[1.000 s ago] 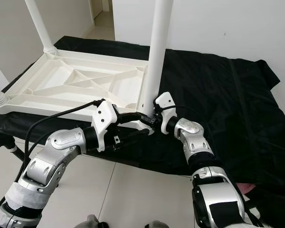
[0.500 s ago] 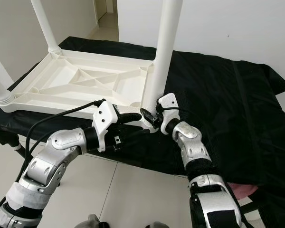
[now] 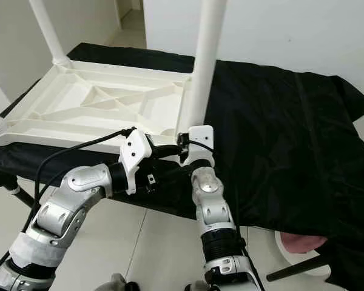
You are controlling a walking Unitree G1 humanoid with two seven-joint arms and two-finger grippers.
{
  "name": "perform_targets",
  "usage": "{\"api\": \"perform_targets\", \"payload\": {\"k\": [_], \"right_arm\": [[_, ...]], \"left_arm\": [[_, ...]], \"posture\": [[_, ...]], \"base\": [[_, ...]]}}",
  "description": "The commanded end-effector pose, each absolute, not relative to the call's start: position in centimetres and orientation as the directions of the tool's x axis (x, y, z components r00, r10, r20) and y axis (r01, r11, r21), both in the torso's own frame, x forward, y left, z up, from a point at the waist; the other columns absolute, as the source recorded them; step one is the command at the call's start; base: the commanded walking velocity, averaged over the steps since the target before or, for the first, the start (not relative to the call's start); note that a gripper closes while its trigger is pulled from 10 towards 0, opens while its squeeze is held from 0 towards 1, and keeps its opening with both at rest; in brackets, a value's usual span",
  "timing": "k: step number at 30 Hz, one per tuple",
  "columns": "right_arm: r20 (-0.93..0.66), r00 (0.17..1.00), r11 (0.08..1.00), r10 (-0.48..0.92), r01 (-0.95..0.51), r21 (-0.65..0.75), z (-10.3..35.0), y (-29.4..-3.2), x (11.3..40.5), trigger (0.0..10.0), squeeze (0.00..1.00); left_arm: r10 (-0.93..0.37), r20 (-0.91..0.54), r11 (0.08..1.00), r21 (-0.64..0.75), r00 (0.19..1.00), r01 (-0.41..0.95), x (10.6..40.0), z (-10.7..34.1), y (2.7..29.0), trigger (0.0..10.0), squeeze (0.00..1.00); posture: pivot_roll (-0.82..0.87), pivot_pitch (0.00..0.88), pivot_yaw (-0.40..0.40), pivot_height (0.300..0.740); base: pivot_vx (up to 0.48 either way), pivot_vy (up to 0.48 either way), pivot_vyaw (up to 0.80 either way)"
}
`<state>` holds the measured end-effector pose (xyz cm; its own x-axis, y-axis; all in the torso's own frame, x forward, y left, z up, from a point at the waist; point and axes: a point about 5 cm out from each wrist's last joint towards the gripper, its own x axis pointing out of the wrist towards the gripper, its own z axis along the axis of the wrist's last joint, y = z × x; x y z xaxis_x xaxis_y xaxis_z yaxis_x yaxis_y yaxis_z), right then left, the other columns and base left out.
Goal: Building children table
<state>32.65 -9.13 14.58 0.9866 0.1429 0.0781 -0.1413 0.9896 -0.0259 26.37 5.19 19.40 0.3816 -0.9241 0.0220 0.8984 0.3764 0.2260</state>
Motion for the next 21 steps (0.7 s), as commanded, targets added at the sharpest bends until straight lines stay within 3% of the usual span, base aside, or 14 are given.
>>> {"api": "perform_targets", "payload": {"k": [1, 2, 3, 5, 12, 13, 17, 21], "right_arm": [[0.090, 0.989, 0.993, 0.120, -0.119, -0.024, 15.2, -9.5, 32.6, 10.0, 0.00], [0.090, 0.989, 0.993, 0.120, -0.119, -0.024, 15.2, -9.5, 32.6, 10.0, 0.00], [0.088, 0.990, 0.993, 0.114, -0.113, -0.020, 15.3, -10.0, 32.6, 10.0, 1.00], [0.088, 0.990, 0.993, 0.114, -0.113, -0.020, 15.3, -10.0, 32.6, 10.0, 1.00], [0.091, 0.910, 0.913, 0.405, -0.398, -0.088, 16.6, -12.2, 32.7, 10.0, 1.00], [0.070, 0.880, 0.880, 0.470, -0.461, -0.113, 16.7, -12.5, 32.5, 10.0, 0.00], [-0.002, 0.796, 0.770, 0.605, -0.586, -0.251, 16.5, -14.4, 32.7, 10.0, 0.00], [-0.025, 0.766, 0.735, 0.642, -0.625, -0.262, 16.4, -14.8, 33.2, 10.0, 0.00]], "left_arm": [[-0.909, 0.019, 0.409, 0.228, 0.416, 0.884, 26.6, 19.2, 5.4, 10.0, 0.00], [-0.909, 0.019, 0.409, 0.228, 0.416, 0.884, 26.6, 19.2, 5.4, 10.0, 0.00], [-0.910, 0.018, 0.408, 0.229, 0.415, 0.884, 26.6, 19.2, 5.4, 10.0, 0.00], [-0.910, 0.018, 0.408, 0.229, 0.415, 0.884, 26.6, 19.2, 5.4, 10.0, 0.00], [-0.910, 0.011, 0.406, 0.230, 0.415, 0.884, 26.5, 19.1, 5.6, 10.0, 0.00], [-0.910, 0.010, 0.405, 0.232, 0.414, 0.884, 26.5, 19.2, 5.6, 10.0, 0.00], [-0.909, 0.005, 0.405, 0.239, 0.416, 0.882, 26.7, 19.3, 5.8, 10.0, 0.00], [-0.909, 0.004, 0.405, 0.242, 0.417, 0.882, 26.7, 19.3, 5.9, 10.0, 0.00]], "posture": [[-0.14, 0.035, 0.014, 0.740], [-0.14, 0.035, 0.014, 0.740], [-0.14, 0.034, 0.014, 0.740], [-0.14, 0.034, 0.014, 0.740], [-0.12, 0.033, 0.023, 0.740], [-0.12, 0.033, 0.023, 0.740], [-0.11, 0.029, 0.025, 0.740], [-0.11, 0.024, 0.025, 0.740]], "base": [[0.000, 0.000, 0.00], [0.000, 0.000, 0.00], [0.000, 0.000, 0.00], [0.000, 0.000, 0.00], [0.000, 0.000, 0.00], [0.000, 0.000, 0.00], [0.000, 0.000, 0.00], [0.000, 0.000, 0.00]]}}
